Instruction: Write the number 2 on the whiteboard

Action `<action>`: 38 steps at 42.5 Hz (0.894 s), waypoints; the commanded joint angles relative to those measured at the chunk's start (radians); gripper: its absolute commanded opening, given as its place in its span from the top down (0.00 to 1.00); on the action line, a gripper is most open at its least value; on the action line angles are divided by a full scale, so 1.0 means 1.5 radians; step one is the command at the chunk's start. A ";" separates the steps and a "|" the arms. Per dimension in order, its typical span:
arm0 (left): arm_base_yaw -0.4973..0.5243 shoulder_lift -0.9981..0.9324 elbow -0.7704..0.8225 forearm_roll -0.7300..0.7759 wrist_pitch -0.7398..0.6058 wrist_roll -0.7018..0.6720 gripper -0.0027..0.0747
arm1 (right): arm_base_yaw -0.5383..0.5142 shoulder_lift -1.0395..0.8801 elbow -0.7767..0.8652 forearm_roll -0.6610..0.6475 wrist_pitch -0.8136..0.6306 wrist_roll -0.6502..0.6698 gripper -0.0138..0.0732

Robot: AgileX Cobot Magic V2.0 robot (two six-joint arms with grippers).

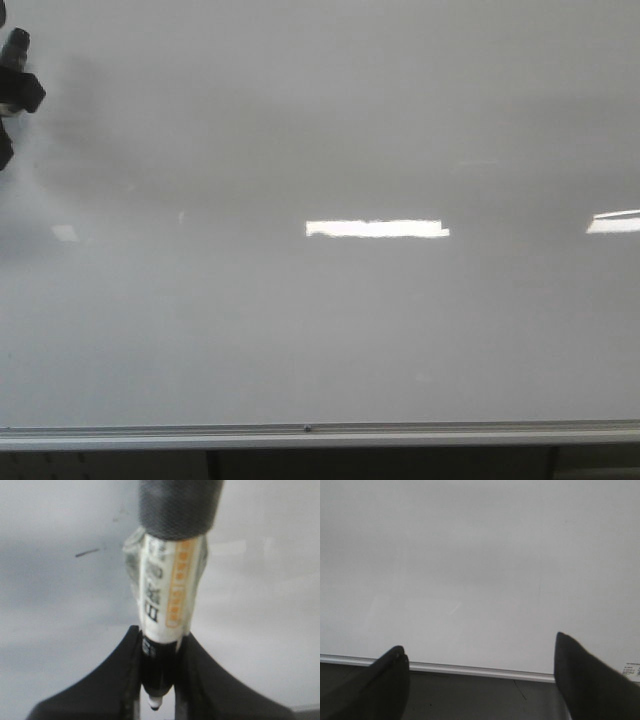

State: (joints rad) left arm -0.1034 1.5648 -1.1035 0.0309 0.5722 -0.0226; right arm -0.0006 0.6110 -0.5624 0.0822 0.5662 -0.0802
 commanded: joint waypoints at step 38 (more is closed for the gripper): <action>-0.405 -0.092 -0.136 -0.156 0.378 0.499 0.99 | 0.213 0.280 -0.317 0.204 0.345 -0.469 0.14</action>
State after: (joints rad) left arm -0.6614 1.4680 -1.2746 -0.1796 1.1719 0.7151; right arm 0.2773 1.0253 -0.9948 0.3317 1.1070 -0.6960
